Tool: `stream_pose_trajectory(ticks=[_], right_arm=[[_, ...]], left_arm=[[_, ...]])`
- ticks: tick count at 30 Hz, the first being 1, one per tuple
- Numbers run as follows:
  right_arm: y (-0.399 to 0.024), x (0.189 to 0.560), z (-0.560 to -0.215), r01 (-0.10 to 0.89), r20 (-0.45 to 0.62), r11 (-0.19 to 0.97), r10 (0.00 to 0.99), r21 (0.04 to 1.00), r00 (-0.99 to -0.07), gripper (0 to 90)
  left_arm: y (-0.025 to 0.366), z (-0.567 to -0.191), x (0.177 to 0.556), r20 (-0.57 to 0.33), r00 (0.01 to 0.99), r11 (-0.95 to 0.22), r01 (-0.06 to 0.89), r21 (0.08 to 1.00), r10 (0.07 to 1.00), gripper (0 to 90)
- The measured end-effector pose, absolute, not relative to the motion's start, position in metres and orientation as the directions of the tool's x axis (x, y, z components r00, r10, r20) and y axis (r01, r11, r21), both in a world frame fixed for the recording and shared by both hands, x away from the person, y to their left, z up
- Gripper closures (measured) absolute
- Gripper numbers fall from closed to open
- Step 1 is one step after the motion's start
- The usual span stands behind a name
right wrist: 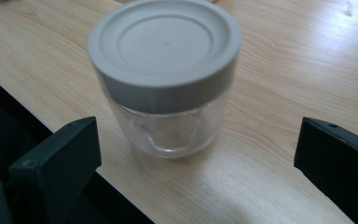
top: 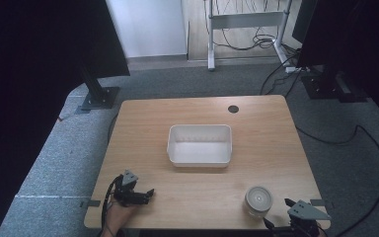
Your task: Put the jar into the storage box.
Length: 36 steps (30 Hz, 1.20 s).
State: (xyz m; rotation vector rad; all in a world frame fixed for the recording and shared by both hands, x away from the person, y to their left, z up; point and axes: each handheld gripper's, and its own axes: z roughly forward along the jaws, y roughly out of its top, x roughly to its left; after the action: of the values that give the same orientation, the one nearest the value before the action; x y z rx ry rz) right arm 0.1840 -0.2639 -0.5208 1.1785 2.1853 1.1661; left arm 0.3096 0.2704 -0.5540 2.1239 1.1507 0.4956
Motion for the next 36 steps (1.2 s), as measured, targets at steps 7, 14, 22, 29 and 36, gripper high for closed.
stream_pose_trajectory(ticks=[7,14,22,29,36], right_arm=[[-0.255,0.189,-0.52,0.476,0.039,0.311,0.805,0.822,-0.592,0.0],[-0.248,0.196,-0.523,0.476,0.039,0.321,0.796,0.819,-0.604,0.0],[-0.243,0.203,-0.525,0.478,0.048,0.314,0.795,0.82,-0.604,0.0],[-0.237,0.21,-0.527,0.479,0.052,0.316,0.79,0.819,-0.61,0.0],[-0.231,0.215,-0.53,0.483,0.057,0.317,0.787,0.816,-0.614,0.7]], left_arm=[[0.27,-0.554,0.31,0.016,0.538,-0.391,0.591,0.706,0.842,0.4],[0.27,-0.554,0.31,0.017,0.539,-0.392,0.591,0.705,0.842,0.4],[0.27,-0.554,0.31,0.016,0.538,-0.391,0.591,0.706,0.843,0.4],[0.27,-0.554,0.31,0.016,0.538,-0.391,0.591,0.706,0.843,0.4],[0.27,-0.554,0.31,0.016,0.538,-0.391,0.591,0.705,0.842,0.4]])
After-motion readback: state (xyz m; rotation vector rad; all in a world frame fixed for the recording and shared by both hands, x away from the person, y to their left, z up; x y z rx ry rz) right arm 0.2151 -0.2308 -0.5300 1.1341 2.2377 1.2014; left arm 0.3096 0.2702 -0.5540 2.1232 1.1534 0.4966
